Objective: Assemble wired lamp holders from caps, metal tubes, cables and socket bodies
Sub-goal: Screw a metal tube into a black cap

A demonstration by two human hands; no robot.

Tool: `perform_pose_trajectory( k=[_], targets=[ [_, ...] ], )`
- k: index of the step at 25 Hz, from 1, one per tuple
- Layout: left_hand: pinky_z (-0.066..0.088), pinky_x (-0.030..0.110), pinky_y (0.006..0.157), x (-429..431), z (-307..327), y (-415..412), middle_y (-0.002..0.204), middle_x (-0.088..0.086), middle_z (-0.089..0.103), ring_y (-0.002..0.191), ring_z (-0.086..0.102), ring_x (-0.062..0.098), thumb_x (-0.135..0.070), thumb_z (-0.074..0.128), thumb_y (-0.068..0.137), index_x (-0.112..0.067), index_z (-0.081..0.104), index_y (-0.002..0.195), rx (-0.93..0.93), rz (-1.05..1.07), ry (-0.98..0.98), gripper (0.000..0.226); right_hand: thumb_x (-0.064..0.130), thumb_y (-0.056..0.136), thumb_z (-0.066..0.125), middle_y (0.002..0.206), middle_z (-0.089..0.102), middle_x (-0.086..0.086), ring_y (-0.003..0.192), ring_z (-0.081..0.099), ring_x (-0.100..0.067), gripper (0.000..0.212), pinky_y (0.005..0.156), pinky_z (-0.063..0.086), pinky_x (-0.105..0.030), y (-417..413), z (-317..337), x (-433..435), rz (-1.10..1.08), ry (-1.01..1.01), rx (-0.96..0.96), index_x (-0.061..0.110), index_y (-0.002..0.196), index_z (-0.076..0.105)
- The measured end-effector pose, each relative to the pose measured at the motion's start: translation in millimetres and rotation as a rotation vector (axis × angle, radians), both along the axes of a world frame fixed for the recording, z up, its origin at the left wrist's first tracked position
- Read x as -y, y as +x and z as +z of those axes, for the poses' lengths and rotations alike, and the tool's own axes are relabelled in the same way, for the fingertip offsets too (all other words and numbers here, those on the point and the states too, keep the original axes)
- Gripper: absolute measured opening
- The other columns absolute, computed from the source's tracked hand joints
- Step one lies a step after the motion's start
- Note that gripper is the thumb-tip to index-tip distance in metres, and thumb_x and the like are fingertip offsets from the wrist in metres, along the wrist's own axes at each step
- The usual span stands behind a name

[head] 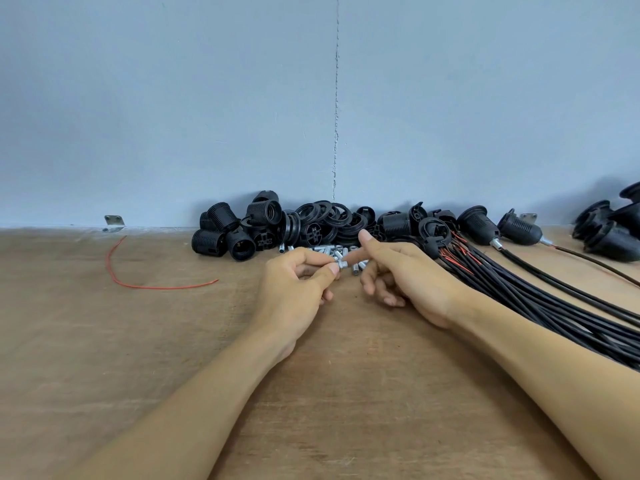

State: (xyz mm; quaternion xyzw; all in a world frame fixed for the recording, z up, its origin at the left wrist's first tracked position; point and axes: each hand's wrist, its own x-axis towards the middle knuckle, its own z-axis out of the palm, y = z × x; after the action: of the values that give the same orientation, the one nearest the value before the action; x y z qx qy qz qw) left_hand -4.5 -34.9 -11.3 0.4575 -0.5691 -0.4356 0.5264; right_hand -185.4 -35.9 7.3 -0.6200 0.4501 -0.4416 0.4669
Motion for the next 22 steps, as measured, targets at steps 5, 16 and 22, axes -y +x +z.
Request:
perform_pose_trajectory(
  k=[5,16,22],
  targets=[
    [0.047,0.016,0.051,-3,0,-1,0.078,0.001,0.076,0.053,0.063,0.008,-0.010,0.074,0.091,-0.020,0.075,0.086,0.018,-0.021,0.007,0.012,0.061,0.099,0.045,0.052,0.054,-0.004,0.039,0.041,-0.014,0.058,0.039,0.030,-0.020,-2,-3,3,-0.082,0.026,-0.045,0.015,0.083,0.076],
    [0.050,0.018,0.052,0,1,0,0.078,-0.002,0.073,0.054,0.065,0.012,-0.004,0.073,0.090,-0.015,0.073,0.091,-0.049,0.022,0.061,0.012,0.033,0.099,0.054,0.064,0.064,0.010,0.058,0.054,-0.003,0.020,0.063,0.044,-0.030,-24,-8,11,-0.665,-0.358,-0.337,0.028,0.087,0.068],
    [0.049,0.016,0.052,-1,2,-1,0.089,0.007,0.073,0.055,0.065,0.011,-0.004,0.073,0.090,-0.017,0.073,0.091,-0.003,0.015,0.055,0.012,0.022,0.094,0.063,0.125,0.058,0.008,0.081,0.052,-0.002,0.030,0.086,0.047,-0.029,-25,-9,10,-0.529,-0.441,-0.711,0.029,0.122,0.066]
  ],
)
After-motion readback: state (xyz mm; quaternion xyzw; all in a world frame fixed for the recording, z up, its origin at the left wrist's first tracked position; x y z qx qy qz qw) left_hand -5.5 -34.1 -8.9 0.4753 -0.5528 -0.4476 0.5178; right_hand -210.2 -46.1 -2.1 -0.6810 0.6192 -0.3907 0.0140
